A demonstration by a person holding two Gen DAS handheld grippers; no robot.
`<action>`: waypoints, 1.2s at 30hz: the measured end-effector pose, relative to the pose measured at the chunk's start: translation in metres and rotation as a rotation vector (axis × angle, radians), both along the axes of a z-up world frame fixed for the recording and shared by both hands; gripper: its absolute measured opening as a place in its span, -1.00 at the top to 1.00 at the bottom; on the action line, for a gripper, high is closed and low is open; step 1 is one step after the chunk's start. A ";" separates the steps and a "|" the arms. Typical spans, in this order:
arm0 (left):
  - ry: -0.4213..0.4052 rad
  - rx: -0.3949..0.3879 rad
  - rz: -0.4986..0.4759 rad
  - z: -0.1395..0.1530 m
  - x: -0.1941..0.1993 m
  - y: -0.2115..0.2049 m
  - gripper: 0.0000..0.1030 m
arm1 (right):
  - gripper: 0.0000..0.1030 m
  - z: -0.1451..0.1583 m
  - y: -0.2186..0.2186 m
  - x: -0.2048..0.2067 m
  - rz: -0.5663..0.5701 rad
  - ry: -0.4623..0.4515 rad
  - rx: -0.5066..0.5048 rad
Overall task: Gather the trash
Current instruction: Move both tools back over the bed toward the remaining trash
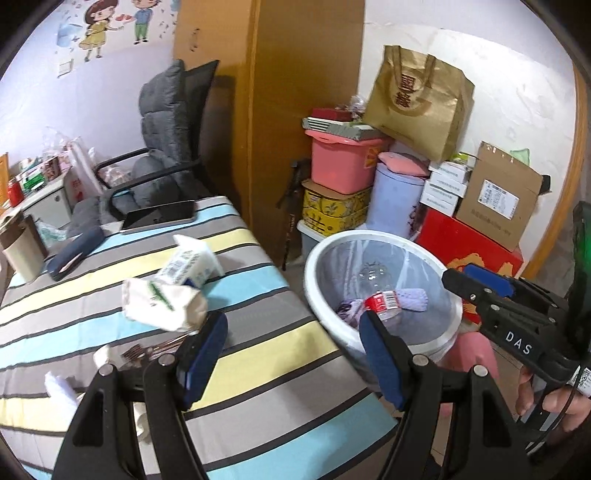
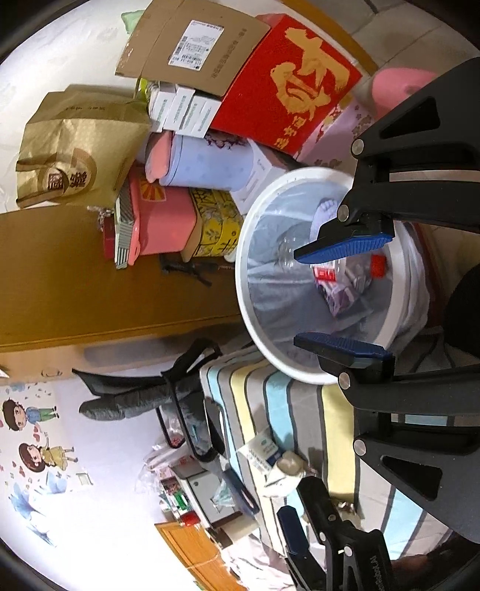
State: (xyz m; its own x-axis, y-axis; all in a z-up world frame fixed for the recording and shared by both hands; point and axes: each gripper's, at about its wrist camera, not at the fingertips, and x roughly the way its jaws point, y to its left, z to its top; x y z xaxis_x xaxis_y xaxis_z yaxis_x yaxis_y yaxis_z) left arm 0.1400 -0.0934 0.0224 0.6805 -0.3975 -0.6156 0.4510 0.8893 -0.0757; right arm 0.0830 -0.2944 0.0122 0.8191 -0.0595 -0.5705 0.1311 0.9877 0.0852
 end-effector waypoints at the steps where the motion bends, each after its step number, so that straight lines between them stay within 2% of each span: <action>1: -0.009 0.002 0.008 0.001 -0.002 0.005 -0.47 | 0.20 0.000 0.004 0.000 0.009 -0.002 -0.001; 3: -0.022 0.006 0.035 0.002 -0.006 0.015 -0.47 | 0.19 0.000 0.011 0.001 0.025 -0.004 -0.005; 6: -0.031 0.007 0.071 0.003 -0.010 0.031 -0.48 | 0.01 0.000 0.023 0.001 0.048 -0.009 -0.013; 15: -0.042 0.011 0.190 0.000 -0.018 0.084 -0.51 | -0.01 0.001 0.057 0.005 0.126 -0.013 -0.013; 27: 0.025 0.020 0.373 -0.027 -0.021 0.159 -0.52 | -0.04 -0.011 0.106 0.023 0.248 0.017 -0.017; 36: 0.096 0.007 0.415 -0.051 -0.012 0.186 -0.52 | -0.04 -0.019 0.132 0.034 0.308 0.048 -0.033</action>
State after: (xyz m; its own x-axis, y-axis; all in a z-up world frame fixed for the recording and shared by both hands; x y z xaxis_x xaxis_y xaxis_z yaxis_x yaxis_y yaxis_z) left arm 0.1279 0.0929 -0.0283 0.7216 -0.0973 -0.6855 0.0461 0.9946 -0.0927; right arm 0.1167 -0.1619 -0.0071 0.7739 0.1677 -0.6107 -0.1714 0.9838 0.0529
